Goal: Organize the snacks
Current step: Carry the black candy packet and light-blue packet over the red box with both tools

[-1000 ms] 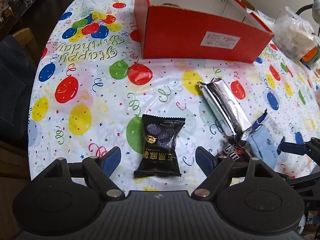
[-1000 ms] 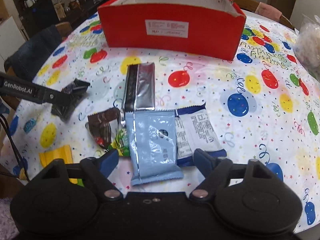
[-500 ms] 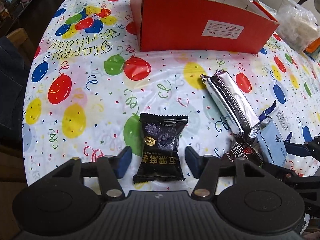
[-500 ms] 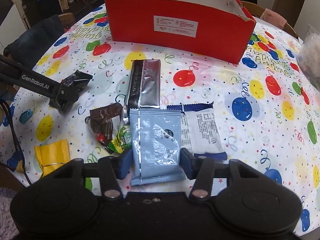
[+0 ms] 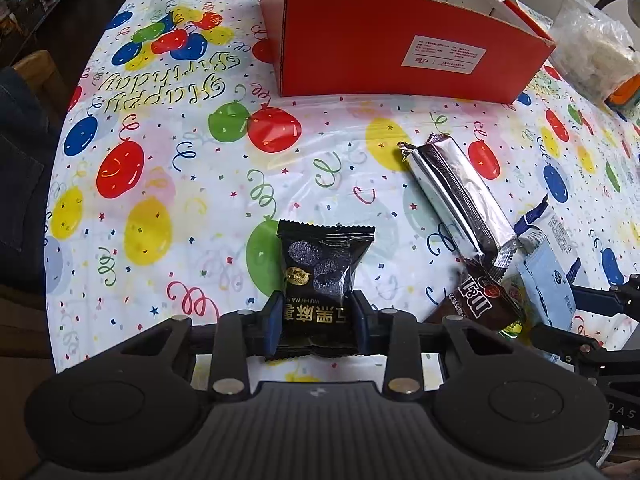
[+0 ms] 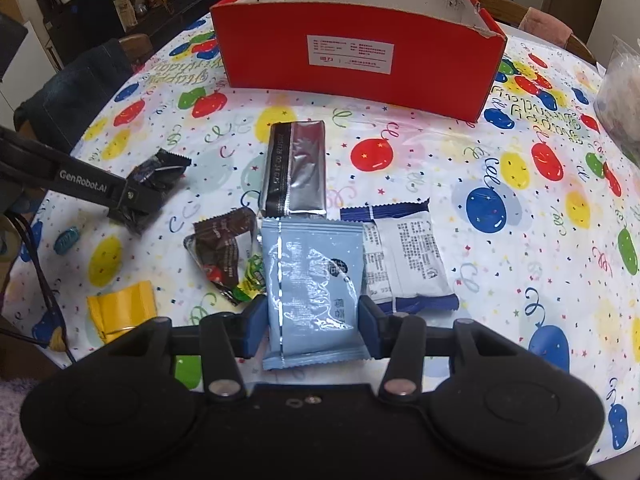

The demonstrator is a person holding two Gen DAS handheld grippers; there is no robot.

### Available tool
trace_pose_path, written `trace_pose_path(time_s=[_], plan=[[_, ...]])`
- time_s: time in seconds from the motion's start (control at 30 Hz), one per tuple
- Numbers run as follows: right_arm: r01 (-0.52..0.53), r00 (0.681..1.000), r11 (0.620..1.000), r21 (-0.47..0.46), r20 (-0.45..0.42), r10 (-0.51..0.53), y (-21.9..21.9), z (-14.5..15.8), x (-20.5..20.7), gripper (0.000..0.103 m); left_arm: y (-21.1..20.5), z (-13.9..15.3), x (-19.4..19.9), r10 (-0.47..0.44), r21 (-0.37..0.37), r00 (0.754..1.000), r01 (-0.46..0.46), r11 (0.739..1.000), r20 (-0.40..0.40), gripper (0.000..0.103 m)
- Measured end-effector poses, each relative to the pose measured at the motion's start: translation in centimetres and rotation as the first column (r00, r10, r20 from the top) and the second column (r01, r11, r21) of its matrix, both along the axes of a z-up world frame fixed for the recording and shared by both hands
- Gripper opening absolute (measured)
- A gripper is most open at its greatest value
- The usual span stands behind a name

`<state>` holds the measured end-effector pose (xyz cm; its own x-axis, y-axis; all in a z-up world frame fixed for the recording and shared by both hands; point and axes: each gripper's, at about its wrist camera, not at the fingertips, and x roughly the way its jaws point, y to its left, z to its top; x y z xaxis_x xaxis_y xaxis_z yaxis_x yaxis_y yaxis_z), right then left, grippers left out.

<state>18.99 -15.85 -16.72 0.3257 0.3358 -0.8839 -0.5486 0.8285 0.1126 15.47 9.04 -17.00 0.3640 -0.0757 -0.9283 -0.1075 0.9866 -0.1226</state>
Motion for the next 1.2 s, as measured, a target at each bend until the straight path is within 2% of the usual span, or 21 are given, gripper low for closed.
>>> trace_pose_path(time_s=[0.23, 0.73, 0.93, 1.2], plan=[[0.035, 0.999, 0.999, 0.028, 0.015, -0.035, -0.5, 1.2, 0.3, 0.046, 0.3, 1.3, -0.6, 0.011, -0.012, 0.999, -0.011, 1.0, 0.033, 0.034], [0.12, 0.983, 0.982, 0.147, 0.121, -0.138, -2.3, 6.9, 3.1, 0.046, 0.3, 7.7, -0.6, 0.021, -0.045, 0.987, -0.014, 0.999, 0.162, 0.034], [0.116, 0.975, 0.976, 0.184, 0.166, -0.147, -2.5, 9.1, 4.7, 0.046, 0.1, 9.8, 0.5, 0.027, -0.046, 0.978, -0.018, 0.999, 0.205, 0.034], [0.116, 0.968, 0.973, 0.199, 0.197, -0.156, -2.4, 10.4, 7.8, 0.046, -0.6, 11.9, 2.9, 0.026, -0.018, 0.971, -0.022, 1.0, 0.24, 0.034]])
